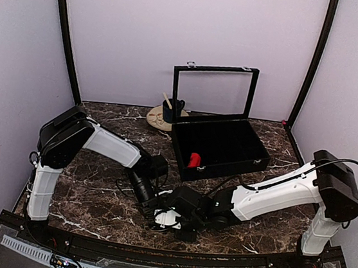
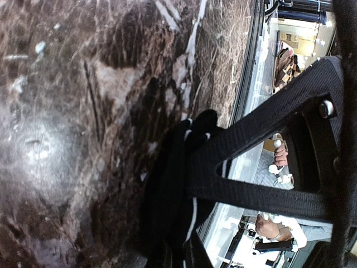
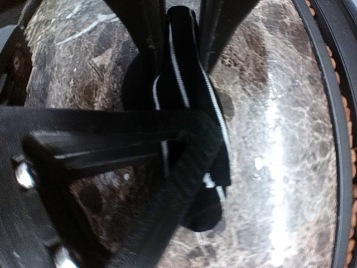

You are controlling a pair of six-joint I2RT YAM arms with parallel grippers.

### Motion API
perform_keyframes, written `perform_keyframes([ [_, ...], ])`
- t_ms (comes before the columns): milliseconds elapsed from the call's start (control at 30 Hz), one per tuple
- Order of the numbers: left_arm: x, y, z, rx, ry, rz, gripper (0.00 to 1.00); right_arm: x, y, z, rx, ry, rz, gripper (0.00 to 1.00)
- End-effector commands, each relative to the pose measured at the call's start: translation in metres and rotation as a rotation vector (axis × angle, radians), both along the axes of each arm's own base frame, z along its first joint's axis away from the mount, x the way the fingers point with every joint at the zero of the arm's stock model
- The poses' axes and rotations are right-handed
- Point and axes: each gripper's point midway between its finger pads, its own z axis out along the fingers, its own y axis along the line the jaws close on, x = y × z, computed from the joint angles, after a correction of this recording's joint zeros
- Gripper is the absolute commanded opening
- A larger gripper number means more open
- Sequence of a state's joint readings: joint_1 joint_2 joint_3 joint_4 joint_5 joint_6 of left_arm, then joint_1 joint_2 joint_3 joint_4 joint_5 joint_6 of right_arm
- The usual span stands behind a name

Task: Roll the socks
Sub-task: Roll the sock at the center of the board.

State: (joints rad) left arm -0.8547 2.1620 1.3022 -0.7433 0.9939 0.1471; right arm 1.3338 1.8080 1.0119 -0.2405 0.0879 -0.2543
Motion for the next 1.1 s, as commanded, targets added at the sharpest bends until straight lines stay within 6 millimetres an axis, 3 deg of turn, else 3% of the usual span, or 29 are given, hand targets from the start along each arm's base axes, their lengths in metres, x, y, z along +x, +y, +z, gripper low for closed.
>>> perform_keyframes([
  [0, -0.002, 0.017, -0.023, 0.105, -0.026, -0.023, 0.0, -0.002, -0.01, -0.017, -0.058, 0.056, -0.016, 0.13],
  [133, 0.002, 0.017, -0.025, 0.122, -0.042, -0.012, 0.01, -0.004, -0.016, -0.023, -0.079, 0.105, -0.026, 0.03],
  [200, 0.008, 0.017, -0.026, 0.134, -0.061, 0.007, 0.07, -0.007, -0.018, -0.025, -0.086, 0.134, -0.028, 0.0],
  [467, 0.042, 0.011, -0.008, 0.085, -0.175, 0.175, 0.19, -0.01, -0.029, -0.029, -0.087, 0.223, -0.063, 0.0],
  [833, 0.066, 0.017, 0.021, 0.015, -0.394, 0.335, 0.23, -0.011, -0.032, -0.028, -0.057, 0.374, -0.098, 0.0],
  [1067, 0.069, 0.029, 0.022, -0.006, -0.595, 0.356, 0.24, -0.011, -0.035, -0.027, -0.046, 0.53, -0.127, 0.0],
])
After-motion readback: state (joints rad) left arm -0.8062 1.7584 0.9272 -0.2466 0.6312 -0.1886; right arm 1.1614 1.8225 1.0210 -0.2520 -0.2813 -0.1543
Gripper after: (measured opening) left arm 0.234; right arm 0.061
